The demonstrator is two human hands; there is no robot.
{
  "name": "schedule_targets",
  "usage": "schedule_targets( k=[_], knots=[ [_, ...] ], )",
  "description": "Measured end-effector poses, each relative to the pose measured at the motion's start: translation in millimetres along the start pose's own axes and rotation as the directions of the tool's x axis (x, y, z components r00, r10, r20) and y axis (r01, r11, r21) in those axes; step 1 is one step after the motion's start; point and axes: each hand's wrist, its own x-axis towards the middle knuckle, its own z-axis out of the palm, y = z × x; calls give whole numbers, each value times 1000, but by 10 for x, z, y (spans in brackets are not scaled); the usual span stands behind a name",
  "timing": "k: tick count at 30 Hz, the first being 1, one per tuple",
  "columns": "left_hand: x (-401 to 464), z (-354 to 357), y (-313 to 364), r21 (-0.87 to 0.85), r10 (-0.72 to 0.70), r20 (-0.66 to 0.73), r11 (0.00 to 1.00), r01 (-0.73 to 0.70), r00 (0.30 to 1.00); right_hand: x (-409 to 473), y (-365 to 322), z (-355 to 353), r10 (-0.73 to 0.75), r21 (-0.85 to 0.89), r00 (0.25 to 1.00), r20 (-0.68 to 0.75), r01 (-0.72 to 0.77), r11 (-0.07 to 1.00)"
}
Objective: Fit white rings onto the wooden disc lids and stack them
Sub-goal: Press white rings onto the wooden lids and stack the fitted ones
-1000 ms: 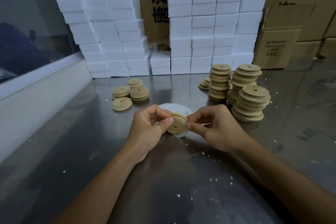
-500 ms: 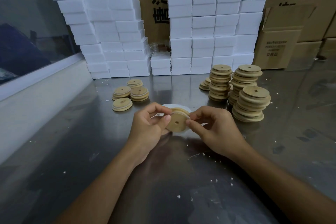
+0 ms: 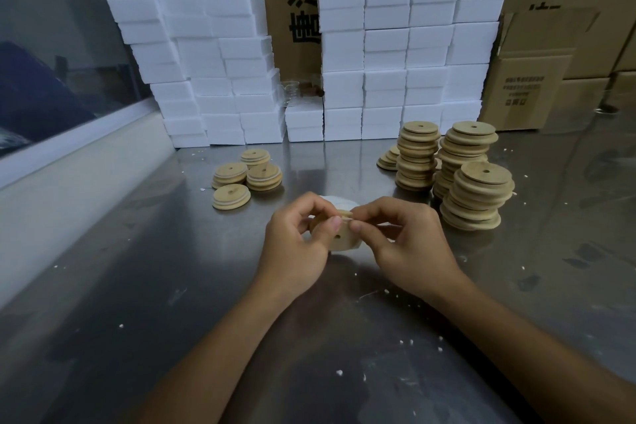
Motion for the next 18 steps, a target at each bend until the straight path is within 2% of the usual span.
schedule_targets(
  k=[5,9,18],
  knots=[
    [-12,-1,-10,44,17,1,999,-17,1000,37,1,-65,81,44,996,45,-83,996],
    [-7,9,-25,128,45,14,991,-46,999,36,-25,-115,51,23,993,109,-54,998],
    [1,-4,-46,118,34,-28,993,-31,999,29,-33,-111,25,-29,987,161,-20,999]
  ],
)
